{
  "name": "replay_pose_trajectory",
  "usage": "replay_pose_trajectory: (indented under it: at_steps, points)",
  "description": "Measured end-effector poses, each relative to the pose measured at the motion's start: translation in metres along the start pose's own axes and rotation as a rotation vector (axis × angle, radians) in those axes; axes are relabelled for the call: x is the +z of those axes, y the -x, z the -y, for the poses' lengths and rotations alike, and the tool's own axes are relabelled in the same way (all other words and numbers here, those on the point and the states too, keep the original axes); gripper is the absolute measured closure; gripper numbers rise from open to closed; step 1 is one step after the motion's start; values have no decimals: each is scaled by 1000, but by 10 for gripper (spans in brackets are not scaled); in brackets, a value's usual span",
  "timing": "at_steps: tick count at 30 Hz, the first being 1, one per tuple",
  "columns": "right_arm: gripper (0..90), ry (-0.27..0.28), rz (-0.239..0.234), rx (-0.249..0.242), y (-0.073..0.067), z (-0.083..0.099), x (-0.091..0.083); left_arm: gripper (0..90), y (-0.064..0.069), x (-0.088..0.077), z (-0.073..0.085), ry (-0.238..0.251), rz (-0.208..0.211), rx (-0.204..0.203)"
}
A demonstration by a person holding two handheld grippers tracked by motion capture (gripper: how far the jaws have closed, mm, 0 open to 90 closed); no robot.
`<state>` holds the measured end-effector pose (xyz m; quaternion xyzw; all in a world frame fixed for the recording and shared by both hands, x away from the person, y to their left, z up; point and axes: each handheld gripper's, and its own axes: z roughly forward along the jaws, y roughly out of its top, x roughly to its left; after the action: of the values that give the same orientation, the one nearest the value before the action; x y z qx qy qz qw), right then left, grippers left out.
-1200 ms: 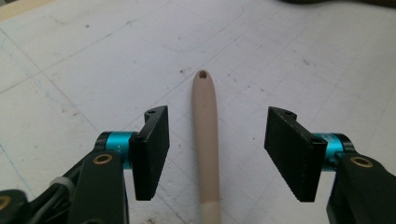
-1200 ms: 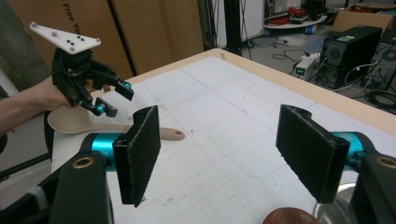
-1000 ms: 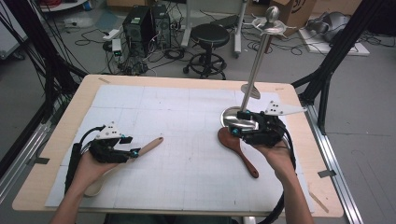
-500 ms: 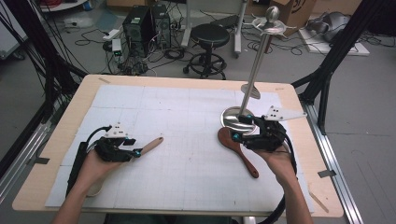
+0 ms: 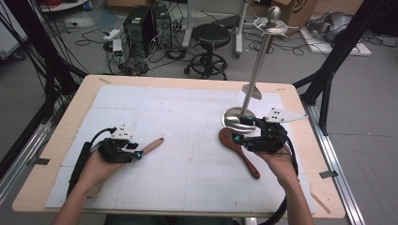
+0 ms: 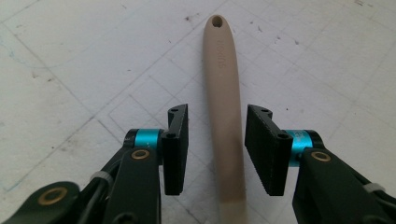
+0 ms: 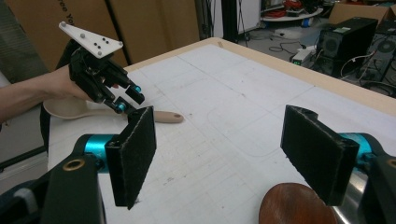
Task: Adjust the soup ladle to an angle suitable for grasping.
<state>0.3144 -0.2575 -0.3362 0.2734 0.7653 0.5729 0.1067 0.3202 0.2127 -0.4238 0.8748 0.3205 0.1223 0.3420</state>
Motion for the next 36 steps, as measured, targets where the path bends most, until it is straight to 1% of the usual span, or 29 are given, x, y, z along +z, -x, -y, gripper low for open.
replay_pose_trajectory:
  at_steps: [1, 5, 8, 10, 11, 12, 14, 16, 17, 19, 20, 24, 26, 30, 33, 35, 36]
  points:
    - [261, 0, -1, 1, 0, 0, 0, 604, 0, 0, 0, -5, -4, 2]
    - [263, -2, -1, -2, 0, 0, 0, 626, 0, 1, 0, -9, 5, 7]
    - [263, -4, 0, -2, 0, 0, 1, 637, 1, 2, 1, -25, 10, 13]
    - [264, -7, -3, -3, 0, 0, 1, 641, 1, 4, 1, -33, 9, 13]
    - [264, -8, -4, -5, 0, -1, 1, 648, 1, 4, 1, -36, 9, 6]
    - [265, -6, -4, -5, -1, -1, 2, 650, 1, 4, 1, -42, 15, 11]
    - [265, -7, -4, -7, -1, -1, 2, 660, 3, 5, 1, -44, 14, 16]
    - [265, -7, -6, -5, -2, -1, 3, 669, 3, 6, 1, -58, 14, 14]
    - [265, -8, -6, -11, -2, -2, 3, 676, 2, 7, 2, -73, 14, 24]
    - [265, -8, -9, -9, -2, -2, 4, 693, 3, 9, 3, -82, 14, 20]
    - [265, -9, -10, -9, -2, -2, 5, 699, 3, 9, 2, -86, 15, 27]
    - [265, -15, -15, -7, -4, -2, 7, 713, 4, 9, 2, -88, 14, 26]
    - [265, -18, -18, -7, -4, -2, 9, 717, 4, 9, 2, -84, 14, 18]
    - [265, -25, -21, -11, -6, -2, 13, 722, 5, 9, 2, -87, 6, 24]
    - [265, -35, -30, -13, -7, -1, 17, 723, 5, 9, 2, -82, 8, 21]
    - [265, -40, -30, -13, -8, -1, 19, 724, 5, 9, 1, -90, 9, 27]
    - [265, -38, -33, -13, -9, 0, 20, 724, 6, 9, 2, -82, 8, 22]
